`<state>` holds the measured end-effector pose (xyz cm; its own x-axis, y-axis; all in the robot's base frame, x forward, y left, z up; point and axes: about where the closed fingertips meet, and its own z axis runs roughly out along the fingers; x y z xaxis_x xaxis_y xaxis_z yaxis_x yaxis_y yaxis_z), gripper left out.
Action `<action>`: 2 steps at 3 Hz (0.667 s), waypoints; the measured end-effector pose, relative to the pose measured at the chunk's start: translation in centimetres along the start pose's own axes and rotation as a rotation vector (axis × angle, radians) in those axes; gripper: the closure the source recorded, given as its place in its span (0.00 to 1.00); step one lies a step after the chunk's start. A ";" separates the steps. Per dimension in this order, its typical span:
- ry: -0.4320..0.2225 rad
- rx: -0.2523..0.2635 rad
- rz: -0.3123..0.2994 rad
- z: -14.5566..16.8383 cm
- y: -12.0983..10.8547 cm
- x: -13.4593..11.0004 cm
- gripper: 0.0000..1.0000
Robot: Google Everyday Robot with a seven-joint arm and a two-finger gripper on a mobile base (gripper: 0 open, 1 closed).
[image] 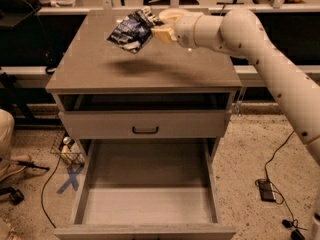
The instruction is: Pick blue chip bag from middle drawer and place on counter
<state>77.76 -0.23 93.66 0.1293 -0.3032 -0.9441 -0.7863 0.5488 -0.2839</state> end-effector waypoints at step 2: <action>0.052 -0.013 0.002 4.9 -1.1 0.5 0.51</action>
Offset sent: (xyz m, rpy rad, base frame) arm 0.0589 0.0429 -0.0142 -0.0690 0.0536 -0.0073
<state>81.59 2.82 92.67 0.0963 -0.3423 -0.9347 -0.7946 0.5391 -0.2792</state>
